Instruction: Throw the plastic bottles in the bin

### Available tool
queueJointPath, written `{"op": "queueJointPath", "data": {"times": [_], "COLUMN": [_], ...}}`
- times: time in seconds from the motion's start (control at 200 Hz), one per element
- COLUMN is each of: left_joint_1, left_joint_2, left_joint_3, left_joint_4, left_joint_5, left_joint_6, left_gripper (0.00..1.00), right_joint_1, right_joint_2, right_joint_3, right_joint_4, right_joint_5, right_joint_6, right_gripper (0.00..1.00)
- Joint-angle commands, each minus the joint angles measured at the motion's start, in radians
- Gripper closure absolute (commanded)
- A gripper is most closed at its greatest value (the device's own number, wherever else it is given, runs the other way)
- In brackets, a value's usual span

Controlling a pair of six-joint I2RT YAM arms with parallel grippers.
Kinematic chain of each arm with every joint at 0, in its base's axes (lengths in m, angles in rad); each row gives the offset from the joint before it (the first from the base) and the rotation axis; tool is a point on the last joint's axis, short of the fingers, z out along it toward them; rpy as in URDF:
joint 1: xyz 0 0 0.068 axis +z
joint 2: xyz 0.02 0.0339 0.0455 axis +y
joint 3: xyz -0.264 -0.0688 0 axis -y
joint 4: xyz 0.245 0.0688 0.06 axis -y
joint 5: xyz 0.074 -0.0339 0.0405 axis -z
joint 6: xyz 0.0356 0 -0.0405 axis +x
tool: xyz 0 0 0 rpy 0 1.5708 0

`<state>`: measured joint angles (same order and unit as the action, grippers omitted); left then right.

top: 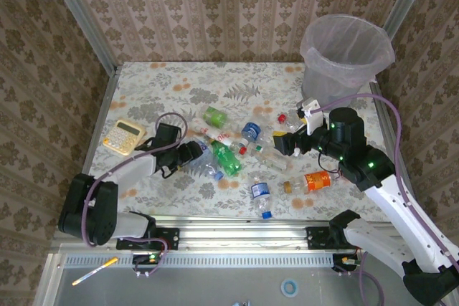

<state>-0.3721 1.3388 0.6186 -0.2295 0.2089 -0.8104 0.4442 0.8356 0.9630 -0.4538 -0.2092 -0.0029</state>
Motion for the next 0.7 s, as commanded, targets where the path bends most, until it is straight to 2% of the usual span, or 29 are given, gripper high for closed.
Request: {"op": "queueJointPath", "data": {"times": [0.0, 0.265, 0.695], "left_joint_1": [-0.001, -0.002, -0.004], "left_joint_2": [0.024, -0.002, -0.077], "left_joint_3": [0.027, 0.024, -0.014], "left_joint_4": [-0.024, -0.044, -0.041], "left_joint_5": [-0.028, -0.045, -0.063], "left_joint_6": [0.032, 0.062, 0.106], "left_gripper": [0.27, 0.47, 0.66], "right_joint_1": [0.009, 0.009, 0.01], "right_joint_2": [-0.017, -0.035, -0.023], "right_joint_3": [-0.015, -0.035, -0.05], "right_joint_4": [-0.017, -0.008, 0.012], "right_joint_5": [0.025, 0.024, 0.0], "right_joint_6": [0.008, 0.012, 0.039], "right_gripper": [0.0, 0.0, 0.0]}}
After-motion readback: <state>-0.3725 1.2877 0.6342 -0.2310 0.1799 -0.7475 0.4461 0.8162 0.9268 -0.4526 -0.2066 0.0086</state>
